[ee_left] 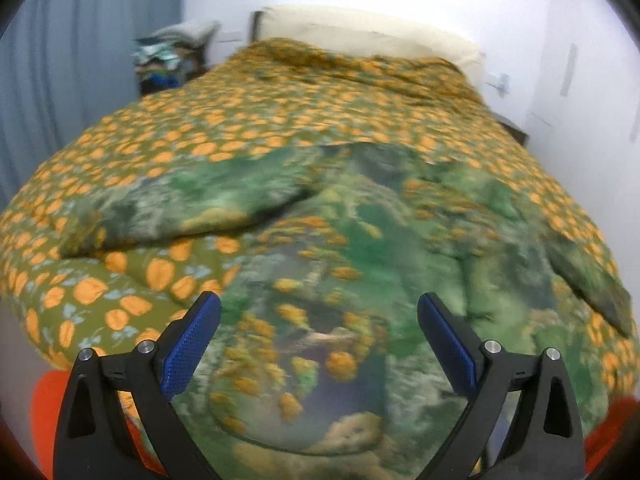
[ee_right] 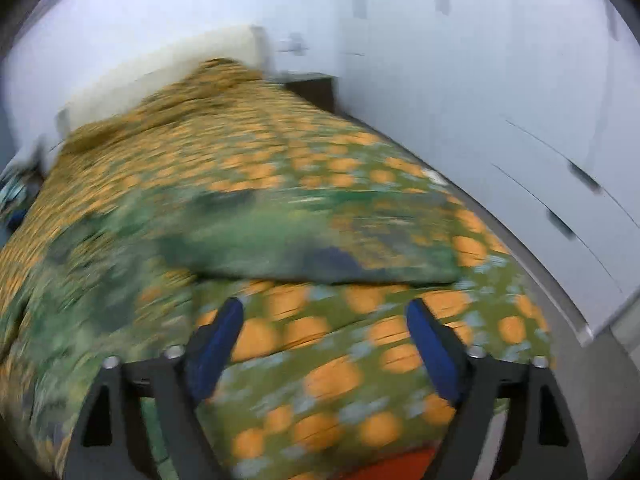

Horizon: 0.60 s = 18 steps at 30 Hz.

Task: Fold large clothes

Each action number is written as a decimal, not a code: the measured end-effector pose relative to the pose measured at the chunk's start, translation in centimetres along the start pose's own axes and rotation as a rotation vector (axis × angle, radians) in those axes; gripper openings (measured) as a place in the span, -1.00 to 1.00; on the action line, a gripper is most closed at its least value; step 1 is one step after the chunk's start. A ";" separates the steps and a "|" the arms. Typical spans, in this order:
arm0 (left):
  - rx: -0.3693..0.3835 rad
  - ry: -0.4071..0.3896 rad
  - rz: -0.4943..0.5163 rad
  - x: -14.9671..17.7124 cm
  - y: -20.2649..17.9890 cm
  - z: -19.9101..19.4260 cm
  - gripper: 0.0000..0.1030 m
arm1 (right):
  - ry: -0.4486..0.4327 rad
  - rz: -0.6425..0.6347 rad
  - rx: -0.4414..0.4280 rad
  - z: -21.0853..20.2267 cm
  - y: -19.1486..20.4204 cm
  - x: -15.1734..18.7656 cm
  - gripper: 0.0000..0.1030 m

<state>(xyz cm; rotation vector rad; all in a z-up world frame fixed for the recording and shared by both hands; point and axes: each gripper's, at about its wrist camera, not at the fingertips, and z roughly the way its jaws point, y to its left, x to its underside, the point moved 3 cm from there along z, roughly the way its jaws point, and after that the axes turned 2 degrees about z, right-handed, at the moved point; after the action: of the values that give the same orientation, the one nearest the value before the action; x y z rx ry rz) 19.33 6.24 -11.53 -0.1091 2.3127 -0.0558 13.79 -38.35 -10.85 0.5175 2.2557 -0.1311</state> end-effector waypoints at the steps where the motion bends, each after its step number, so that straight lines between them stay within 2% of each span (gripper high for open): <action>1: 0.007 -0.004 0.012 0.0 -0.4 -0.2 0.92 | 0.001 -0.025 -0.040 -0.1 1.7 0.5 0.64; 2: 0.014 -0.005 0.017 0.2 -0.8 -0.3 0.92 | -0.003 -0.067 -0.098 -0.8 4.3 1.1 0.64; 4: 0.030 0.005 0.012 0.7 -1.1 -0.2 0.92 | -0.012 -0.111 -0.150 -1.7 7.4 2.5 0.70; 6: 0.044 0.020 0.010 1.7 -1.3 0.1 0.92 | -0.002 -0.122 -0.197 -2.0 9.6 4.3 0.80; 8: 0.042 0.029 0.027 2.8 -1.5 0.4 0.92 | 0.011 -0.127 -0.243 -1.9 11.4 5.7 0.81; 11: 0.031 0.058 0.058 3.9 -2.0 0.7 0.92 | 0.035 -0.122 -0.240 -0.9 12.0 7.5 0.81; 13: 0.056 0.105 0.080 4.1 -2.5 0.9 0.92 | 0.038 -0.112 -0.227 -0.6 12.3 8.4 0.81; 18: 0.084 0.121 0.094 4.0 -2.8 0.5 0.94 | 0.049 -0.083 -0.187 0.0 11.8 9.2 0.81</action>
<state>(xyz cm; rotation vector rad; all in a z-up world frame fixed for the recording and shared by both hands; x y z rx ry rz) 17.16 3.07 -14.56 0.0469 2.4288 -0.1147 13.11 -24.67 -16.77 0.3306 2.3090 0.0510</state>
